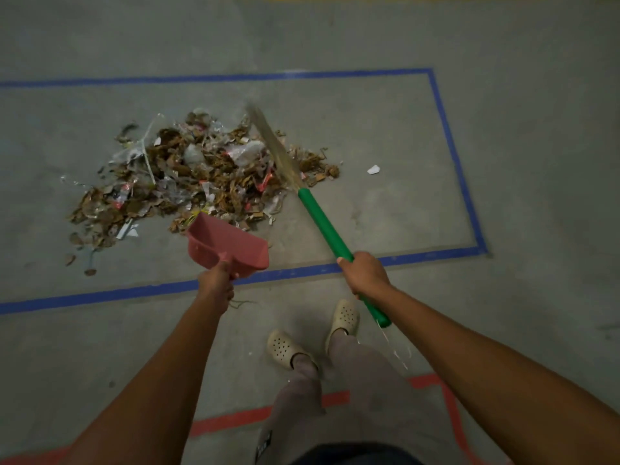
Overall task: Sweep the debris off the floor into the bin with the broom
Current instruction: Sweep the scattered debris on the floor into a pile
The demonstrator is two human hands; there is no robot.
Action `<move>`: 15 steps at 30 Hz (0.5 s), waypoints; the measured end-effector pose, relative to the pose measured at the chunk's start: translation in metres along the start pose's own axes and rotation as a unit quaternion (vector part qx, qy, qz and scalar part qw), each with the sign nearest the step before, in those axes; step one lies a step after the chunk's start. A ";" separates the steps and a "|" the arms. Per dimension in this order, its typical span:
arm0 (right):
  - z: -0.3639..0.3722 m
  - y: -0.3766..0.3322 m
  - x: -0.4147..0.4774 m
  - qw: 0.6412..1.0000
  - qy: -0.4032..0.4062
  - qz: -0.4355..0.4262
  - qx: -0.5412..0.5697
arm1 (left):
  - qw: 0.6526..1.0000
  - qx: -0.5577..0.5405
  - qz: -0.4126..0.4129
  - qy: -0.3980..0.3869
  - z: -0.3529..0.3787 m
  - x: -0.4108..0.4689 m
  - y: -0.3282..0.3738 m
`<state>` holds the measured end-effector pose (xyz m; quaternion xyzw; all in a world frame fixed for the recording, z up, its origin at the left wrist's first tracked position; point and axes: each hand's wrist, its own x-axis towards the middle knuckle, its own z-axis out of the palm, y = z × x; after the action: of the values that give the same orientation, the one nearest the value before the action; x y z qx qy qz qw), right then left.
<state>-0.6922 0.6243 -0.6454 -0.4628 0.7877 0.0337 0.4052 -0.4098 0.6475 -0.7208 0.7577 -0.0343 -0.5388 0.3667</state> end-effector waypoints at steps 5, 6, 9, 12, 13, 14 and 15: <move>-0.033 0.007 -0.008 1.000 0.013 -0.017 -0.007 | 1.000 0.015 -0.005 -0.013 0.022 -0.010 0.016; -0.039 0.008 -0.008 1.000 0.018 -0.018 -0.008 | 1.000 0.021 -0.003 -0.019 0.028 -0.010 0.020; -0.054 0.011 -0.003 1.000 0.025 -0.017 0.008 | 0.999 0.029 0.011 -0.043 0.052 -0.014 0.032; -0.073 0.013 0.009 0.999 0.025 -0.011 0.035 | 0.998 0.037 0.025 -0.052 0.075 -0.017 0.041; -0.080 0.014 0.014 0.999 0.025 -0.010 0.044 | 0.998 0.038 0.027 -0.050 0.083 -0.017 0.044; -0.087 0.016 0.020 0.998 0.025 -0.007 0.055 | 0.998 0.036 0.026 -0.049 0.091 -0.016 0.046; -0.095 0.018 0.026 0.997 0.023 -0.004 0.068 | 0.998 0.034 0.024 -0.048 0.098 -0.015 0.048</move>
<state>-0.7694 0.5753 -0.6054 -0.4383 0.7952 -0.0326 0.4176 -0.4824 0.5682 -0.6958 0.7421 -0.0885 -0.5642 0.3510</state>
